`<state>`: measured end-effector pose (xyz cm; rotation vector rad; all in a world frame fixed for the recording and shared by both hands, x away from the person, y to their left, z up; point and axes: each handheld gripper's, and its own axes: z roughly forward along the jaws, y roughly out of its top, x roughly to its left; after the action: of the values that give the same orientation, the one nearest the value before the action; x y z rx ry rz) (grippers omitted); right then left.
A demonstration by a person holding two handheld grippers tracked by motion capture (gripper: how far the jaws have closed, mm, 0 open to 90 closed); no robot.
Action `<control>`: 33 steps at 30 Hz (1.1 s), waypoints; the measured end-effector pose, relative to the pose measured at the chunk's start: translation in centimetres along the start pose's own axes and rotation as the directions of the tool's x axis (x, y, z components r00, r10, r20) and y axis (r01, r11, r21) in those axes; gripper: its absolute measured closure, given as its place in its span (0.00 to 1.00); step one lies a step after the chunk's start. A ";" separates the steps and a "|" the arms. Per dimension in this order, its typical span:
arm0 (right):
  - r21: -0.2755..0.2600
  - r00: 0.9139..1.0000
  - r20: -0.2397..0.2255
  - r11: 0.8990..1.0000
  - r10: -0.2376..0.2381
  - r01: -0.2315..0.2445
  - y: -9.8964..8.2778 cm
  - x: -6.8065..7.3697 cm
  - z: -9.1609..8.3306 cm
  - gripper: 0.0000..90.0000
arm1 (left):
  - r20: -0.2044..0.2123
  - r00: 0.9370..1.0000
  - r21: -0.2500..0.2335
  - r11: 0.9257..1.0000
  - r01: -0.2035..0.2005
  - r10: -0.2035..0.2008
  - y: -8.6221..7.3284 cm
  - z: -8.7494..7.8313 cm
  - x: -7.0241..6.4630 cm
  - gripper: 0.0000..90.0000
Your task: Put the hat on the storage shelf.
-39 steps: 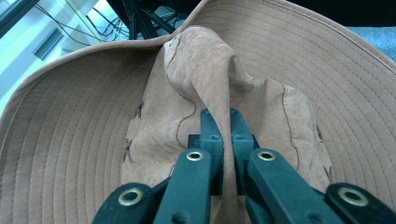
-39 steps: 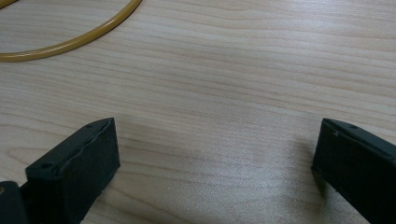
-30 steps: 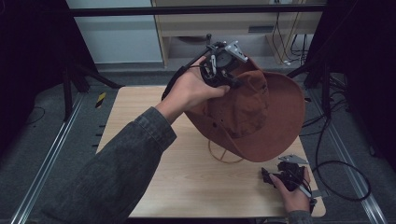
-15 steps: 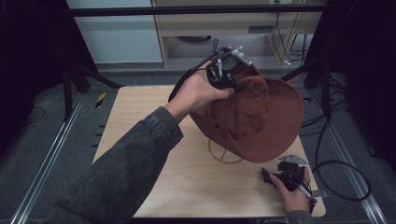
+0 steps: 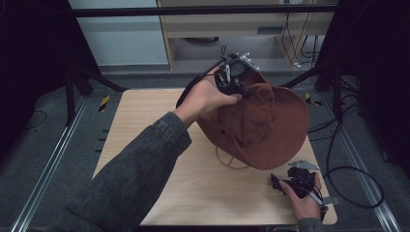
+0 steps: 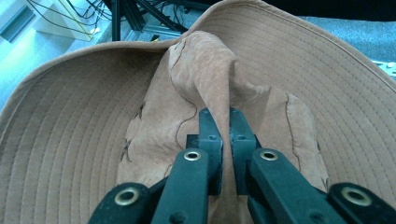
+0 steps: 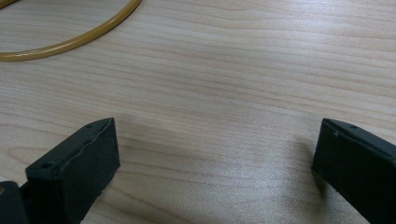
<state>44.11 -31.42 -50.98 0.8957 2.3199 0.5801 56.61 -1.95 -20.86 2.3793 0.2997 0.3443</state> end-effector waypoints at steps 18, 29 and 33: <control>0.002 1.000 0.001 1.000 0.002 -0.002 0.0 0.0 0.0 0.01 | 0.000 1.000 0.008 1.000 -0.008 0.008 -0.3 1.0 -0.4 0.90; 0.001 1.000 0.002 1.000 0.001 -0.001 0.0 0.0 0.0 0.01 | -0.022 1.000 -0.003 1.000 -0.003 0.003 -0.5 1.0 -0.4 0.78; 0.001 1.000 0.001 1.000 0.001 -0.001 0.0 0.0 0.0 0.01 | -0.027 1.000 -0.008 1.000 0.000 0.000 -0.6 0.9 -0.3 0.75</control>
<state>44.10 -31.42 -50.97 0.8982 2.3196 0.5787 56.54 -2.19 -21.98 2.3683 0.3099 0.3772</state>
